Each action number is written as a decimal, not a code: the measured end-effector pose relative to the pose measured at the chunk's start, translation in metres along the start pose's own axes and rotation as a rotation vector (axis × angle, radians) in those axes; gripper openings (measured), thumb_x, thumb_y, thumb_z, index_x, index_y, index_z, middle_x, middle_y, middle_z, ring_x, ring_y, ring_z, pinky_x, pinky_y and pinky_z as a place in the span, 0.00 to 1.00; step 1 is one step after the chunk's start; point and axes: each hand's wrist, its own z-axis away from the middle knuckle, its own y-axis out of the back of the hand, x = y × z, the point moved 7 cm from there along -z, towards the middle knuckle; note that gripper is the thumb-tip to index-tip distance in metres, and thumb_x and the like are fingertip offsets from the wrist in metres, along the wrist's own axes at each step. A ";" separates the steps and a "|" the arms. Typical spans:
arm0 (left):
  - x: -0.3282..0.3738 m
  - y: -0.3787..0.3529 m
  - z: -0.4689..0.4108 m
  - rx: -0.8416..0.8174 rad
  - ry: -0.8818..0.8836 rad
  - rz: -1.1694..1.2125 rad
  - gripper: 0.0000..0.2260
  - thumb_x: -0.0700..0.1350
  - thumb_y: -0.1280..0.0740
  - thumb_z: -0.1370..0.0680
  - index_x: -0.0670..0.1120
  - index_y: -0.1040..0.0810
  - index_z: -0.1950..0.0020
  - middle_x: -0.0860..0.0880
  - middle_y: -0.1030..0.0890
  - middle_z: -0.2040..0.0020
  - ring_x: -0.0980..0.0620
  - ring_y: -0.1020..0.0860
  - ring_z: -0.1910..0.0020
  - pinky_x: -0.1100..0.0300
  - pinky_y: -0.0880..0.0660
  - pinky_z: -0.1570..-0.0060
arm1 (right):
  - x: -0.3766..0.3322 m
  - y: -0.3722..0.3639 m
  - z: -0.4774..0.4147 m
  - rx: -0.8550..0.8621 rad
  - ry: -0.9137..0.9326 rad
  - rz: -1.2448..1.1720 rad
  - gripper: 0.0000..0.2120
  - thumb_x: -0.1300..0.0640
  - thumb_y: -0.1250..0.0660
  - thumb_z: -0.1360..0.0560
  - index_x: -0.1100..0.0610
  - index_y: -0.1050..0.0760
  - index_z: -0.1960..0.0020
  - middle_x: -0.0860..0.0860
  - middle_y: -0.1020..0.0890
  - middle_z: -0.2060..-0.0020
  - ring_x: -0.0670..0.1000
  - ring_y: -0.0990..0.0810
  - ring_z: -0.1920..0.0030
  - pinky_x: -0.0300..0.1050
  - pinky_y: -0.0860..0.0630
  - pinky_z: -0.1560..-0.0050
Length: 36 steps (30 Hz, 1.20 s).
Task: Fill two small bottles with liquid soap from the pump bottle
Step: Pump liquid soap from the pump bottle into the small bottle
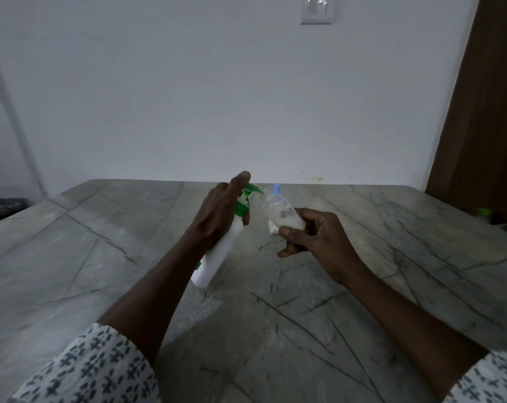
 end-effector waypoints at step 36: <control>0.002 0.000 0.001 0.015 -0.022 -0.005 0.31 0.60 0.45 0.21 0.41 0.23 0.73 0.44 0.20 0.73 0.47 0.22 0.70 0.49 0.24 0.52 | -0.001 -0.002 0.000 0.015 0.029 -0.003 0.18 0.67 0.29 0.27 0.68 0.24 0.38 0.50 0.17 0.68 0.51 0.19 0.69 0.61 0.17 0.57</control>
